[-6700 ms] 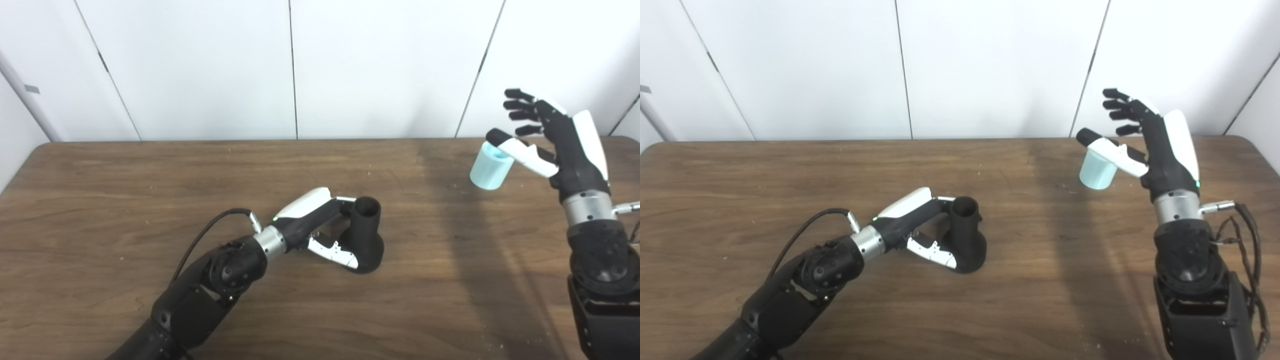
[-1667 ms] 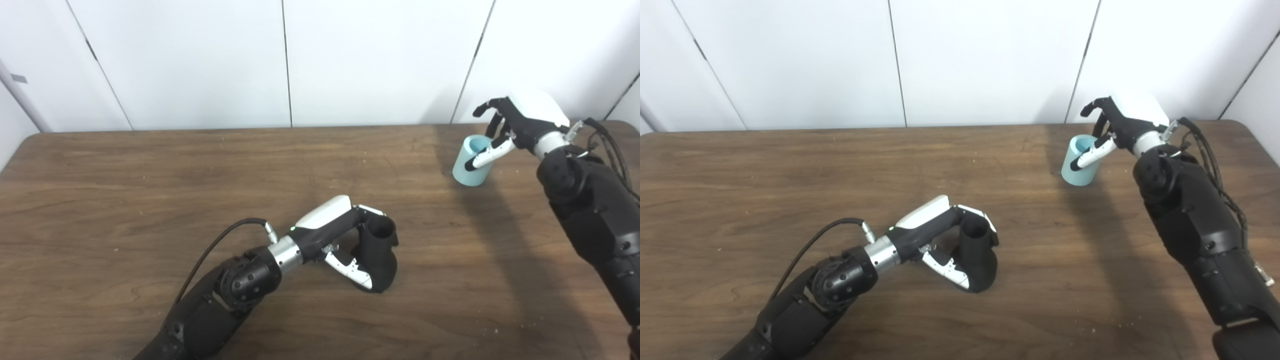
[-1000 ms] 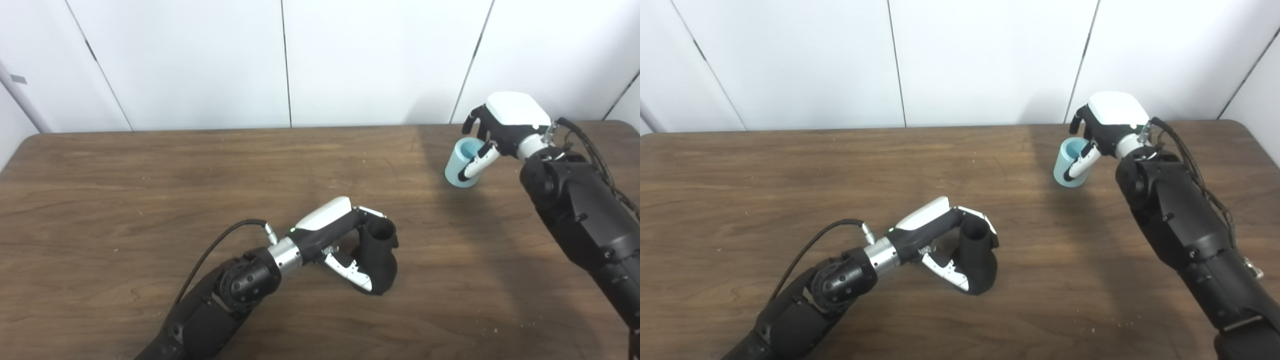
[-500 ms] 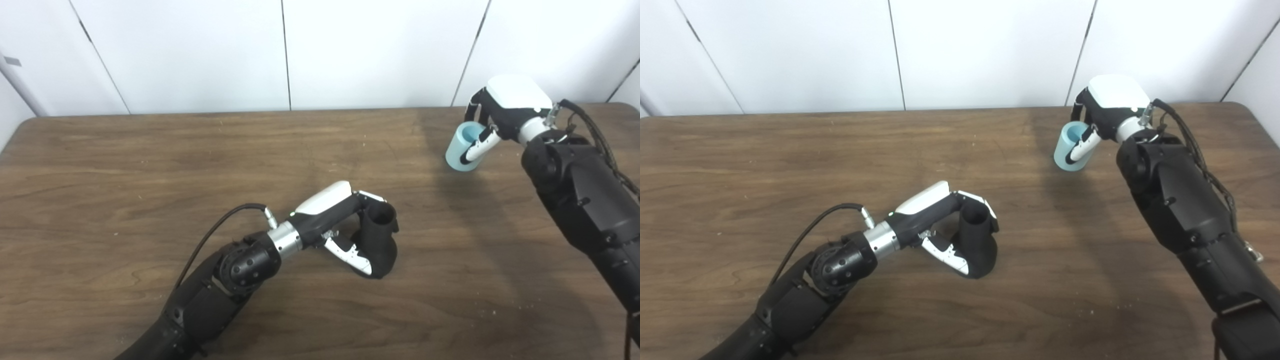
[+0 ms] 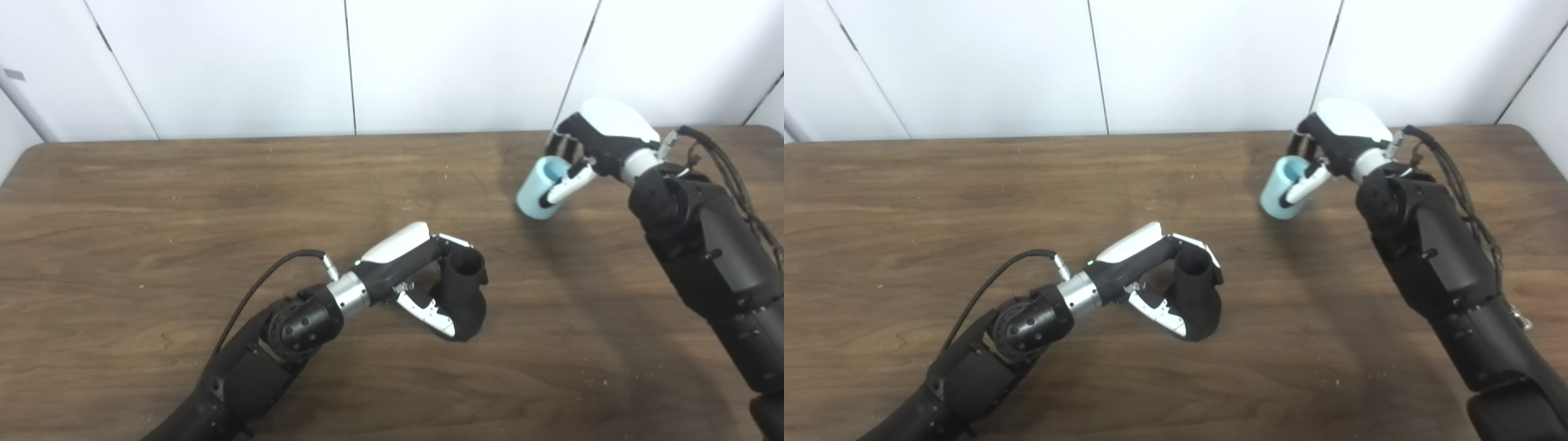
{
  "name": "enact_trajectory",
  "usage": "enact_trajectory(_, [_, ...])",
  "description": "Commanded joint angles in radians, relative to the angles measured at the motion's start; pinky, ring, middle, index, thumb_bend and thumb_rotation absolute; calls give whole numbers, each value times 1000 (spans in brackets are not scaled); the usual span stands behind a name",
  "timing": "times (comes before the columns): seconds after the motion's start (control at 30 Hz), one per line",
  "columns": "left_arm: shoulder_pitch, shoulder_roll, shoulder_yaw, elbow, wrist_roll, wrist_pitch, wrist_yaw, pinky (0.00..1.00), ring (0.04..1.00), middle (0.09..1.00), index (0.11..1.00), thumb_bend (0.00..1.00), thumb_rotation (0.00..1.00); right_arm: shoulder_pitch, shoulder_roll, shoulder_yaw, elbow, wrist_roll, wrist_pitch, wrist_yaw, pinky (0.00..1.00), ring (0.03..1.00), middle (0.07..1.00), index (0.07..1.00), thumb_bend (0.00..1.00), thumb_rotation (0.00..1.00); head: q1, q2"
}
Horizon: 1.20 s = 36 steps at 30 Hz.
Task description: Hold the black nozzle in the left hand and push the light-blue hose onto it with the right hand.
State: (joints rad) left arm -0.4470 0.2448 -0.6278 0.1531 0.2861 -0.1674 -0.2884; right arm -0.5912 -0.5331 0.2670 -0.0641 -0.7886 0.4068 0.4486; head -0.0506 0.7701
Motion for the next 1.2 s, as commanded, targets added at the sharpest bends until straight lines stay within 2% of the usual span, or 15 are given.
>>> enact_trajectory(0.0, [79,32,-72,61,58,103,-143,526,535,489,480,502,86,-80,-33,-16,-111,1,-17,29,96,171,279,485,515,124,0,1])
enact_trajectory(0.2, [78,29,-71,63,59,106,-143,490,519,483,480,502,86,-125,-41,-3,-312,-3,-14,170,112,184,295,486,515,125,-1,-1])
enact_trajectory(0.43, [78,29,-72,59,64,106,-140,480,509,477,481,502,86,-187,-11,13,-489,-11,8,322,118,190,300,484,514,122,1,0])
enact_trajectory(0.63, [76,33,-72,59,65,102,-141,513,533,486,482,502,87,-205,11,-1,-563,25,9,368,60,126,241,485,516,120,-1,-1])
enact_trajectory(0.77, [74,32,-73,64,68,99,-140,509,533,487,482,502,87,-230,22,10,-607,6,40,452,49,119,229,485,516,119,-2,-1])
enact_trajectory(0.87, [73,30,-74,65,70,101,-139,500,526,485,482,502,87,-247,20,24,-626,-7,48,521,48,120,228,485,513,114,-3,-1])
enact_trajectory(1.07, [78,29,-75,59,67,106,-142,470,504,478,480,502,86,-269,10,36,-627,5,27,596,54,126,249,484,512,113,-2,2])
enact_trajectory(1.17, [79,31,-73,57,62,108,-145,510,528,487,481,502,86,-281,9,41,-625,4,23,632,63,138,263,483,512,113,-4,5])
